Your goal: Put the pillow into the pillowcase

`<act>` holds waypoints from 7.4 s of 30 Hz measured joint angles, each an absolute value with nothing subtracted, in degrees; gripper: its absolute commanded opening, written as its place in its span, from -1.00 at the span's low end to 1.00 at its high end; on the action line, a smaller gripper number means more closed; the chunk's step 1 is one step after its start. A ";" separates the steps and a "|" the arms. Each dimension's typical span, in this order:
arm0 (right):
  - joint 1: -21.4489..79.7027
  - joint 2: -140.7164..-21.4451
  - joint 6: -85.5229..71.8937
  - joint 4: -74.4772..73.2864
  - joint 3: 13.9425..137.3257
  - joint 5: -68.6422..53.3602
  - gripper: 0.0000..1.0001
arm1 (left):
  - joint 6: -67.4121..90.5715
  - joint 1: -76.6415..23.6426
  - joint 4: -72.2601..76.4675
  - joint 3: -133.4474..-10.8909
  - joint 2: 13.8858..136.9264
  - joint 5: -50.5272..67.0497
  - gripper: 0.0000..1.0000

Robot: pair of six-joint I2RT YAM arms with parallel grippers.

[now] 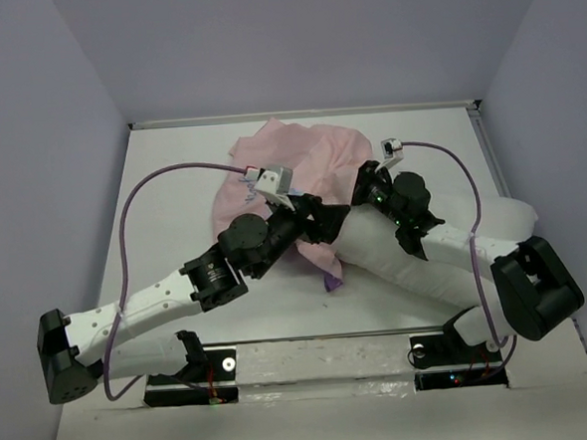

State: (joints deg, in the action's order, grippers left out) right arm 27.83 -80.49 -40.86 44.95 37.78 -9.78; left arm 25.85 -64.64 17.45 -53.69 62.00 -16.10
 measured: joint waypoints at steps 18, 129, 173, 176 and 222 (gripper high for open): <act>27.83 -76.18 -34.33 28.36 44.99 -6.37 -1.00 | 34.83 -56.71 23.94 -31.64 67.57 -15.84 -0.60; 10.81 -68.29 -43.31 43.90 38.00 -48.75 -1.00 | 21.06 -46.70 4.19 -100.12 102.91 21.56 -1.00; 11.55 -81.10 -47.13 15.14 52.77 -10.00 0.42 | 23.59 -54.65 7.11 -74.46 88.05 6.33 0.66; 10.70 -81.03 -44.12 12.21 55.27 -8.29 0.65 | 23.00 -55.81 8.23 -65.23 78.70 -0.40 0.66; 43.16 -92.09 -9.17 -18.26 68.27 19.97 -1.00 | 37.58 -44.53 54.94 -31.38 101.03 -7.68 -1.00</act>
